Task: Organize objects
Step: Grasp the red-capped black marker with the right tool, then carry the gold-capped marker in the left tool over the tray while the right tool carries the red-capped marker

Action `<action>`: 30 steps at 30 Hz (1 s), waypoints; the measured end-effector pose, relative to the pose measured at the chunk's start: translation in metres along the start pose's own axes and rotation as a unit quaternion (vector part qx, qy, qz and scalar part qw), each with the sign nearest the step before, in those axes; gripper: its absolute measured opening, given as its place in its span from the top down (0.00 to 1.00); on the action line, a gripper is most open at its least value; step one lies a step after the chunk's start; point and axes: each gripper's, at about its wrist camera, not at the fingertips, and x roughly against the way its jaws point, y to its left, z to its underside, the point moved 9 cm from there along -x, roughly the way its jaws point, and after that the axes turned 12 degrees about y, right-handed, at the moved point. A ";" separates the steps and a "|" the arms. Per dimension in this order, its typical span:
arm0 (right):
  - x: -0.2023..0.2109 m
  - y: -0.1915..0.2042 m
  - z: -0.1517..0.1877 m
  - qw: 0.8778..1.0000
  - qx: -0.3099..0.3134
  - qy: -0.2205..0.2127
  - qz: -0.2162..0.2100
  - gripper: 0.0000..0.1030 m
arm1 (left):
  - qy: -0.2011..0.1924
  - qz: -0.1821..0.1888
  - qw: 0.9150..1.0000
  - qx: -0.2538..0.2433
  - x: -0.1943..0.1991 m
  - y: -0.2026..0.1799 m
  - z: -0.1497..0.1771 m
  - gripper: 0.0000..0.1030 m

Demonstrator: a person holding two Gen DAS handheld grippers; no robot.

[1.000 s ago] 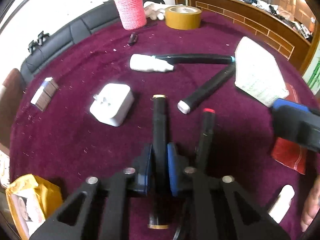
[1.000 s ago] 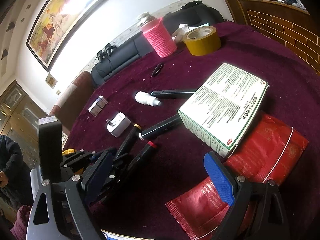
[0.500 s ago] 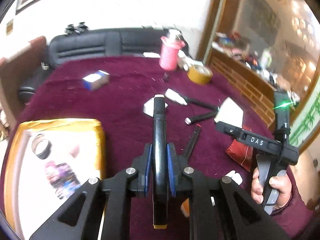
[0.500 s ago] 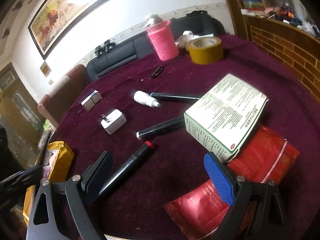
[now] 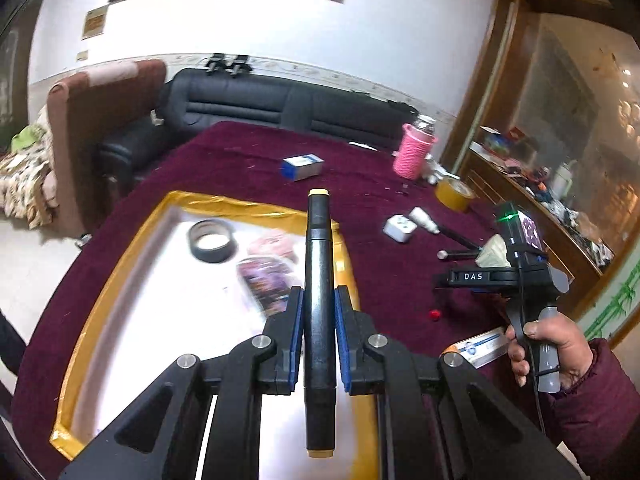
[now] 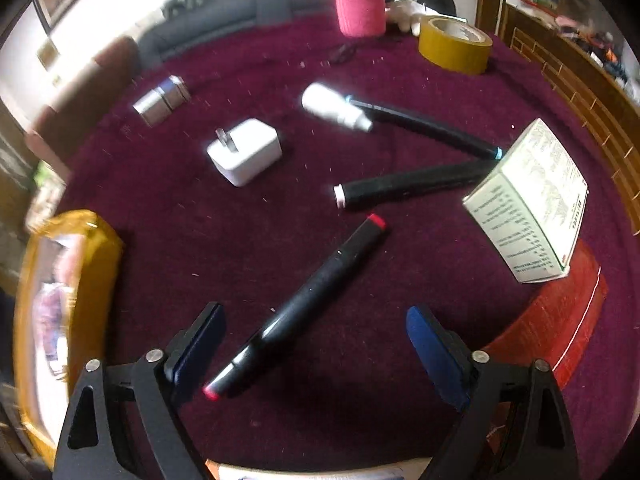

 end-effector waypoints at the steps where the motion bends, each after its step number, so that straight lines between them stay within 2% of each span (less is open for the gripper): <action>1: -0.004 0.001 0.000 1.000 -0.001 0.004 0.012 0.25 | -0.001 -0.003 1.000 0.003 0.000 0.004 0.001 0.86; 3: -0.007 0.004 -0.003 0.999 0.000 -0.002 0.039 0.31 | -0.002 -0.007 1.000 0.012 0.001 0.016 0.004 0.86; 4: -0.006 0.008 -0.003 0.999 0.002 -0.006 0.039 0.41 | -0.002 -0.008 1.000 0.016 0.001 0.021 0.006 0.86; 5: -0.004 0.012 -0.003 0.999 0.005 -0.010 0.039 0.46 | -0.001 -0.008 1.000 0.020 0.000 0.027 0.008 0.86; 7: -0.001 0.019 -0.001 0.999 0.012 -0.015 0.041 0.69 | 0.001 -0.005 1.000 0.028 -0.001 0.035 0.011 0.86; 8: -0.001 0.022 0.001 0.999 0.016 -0.016 0.039 0.73 | 0.001 -0.004 0.999 0.033 -0.001 0.039 0.013 0.86; 9: 0.001 0.023 0.003 0.999 0.018 -0.017 0.035 0.83 | 0.002 -0.004 0.999 0.036 -0.001 0.042 0.015 0.86; 14: 0.013 0.028 0.014 0.999 0.014 -0.031 -0.026 0.85 | 0.005 -0.006 0.999 0.051 0.001 0.055 0.023 0.86; 22: 0.044 0.043 0.030 0.992 0.018 -0.044 -0.121 0.84 | 0.010 -0.019 0.998 0.064 0.007 0.065 0.034 0.86; 30: 0.087 0.094 0.046 0.979 0.071 -0.059 -0.180 0.84 | 0.024 -0.043 0.997 0.066 0.013 0.083 0.028 0.86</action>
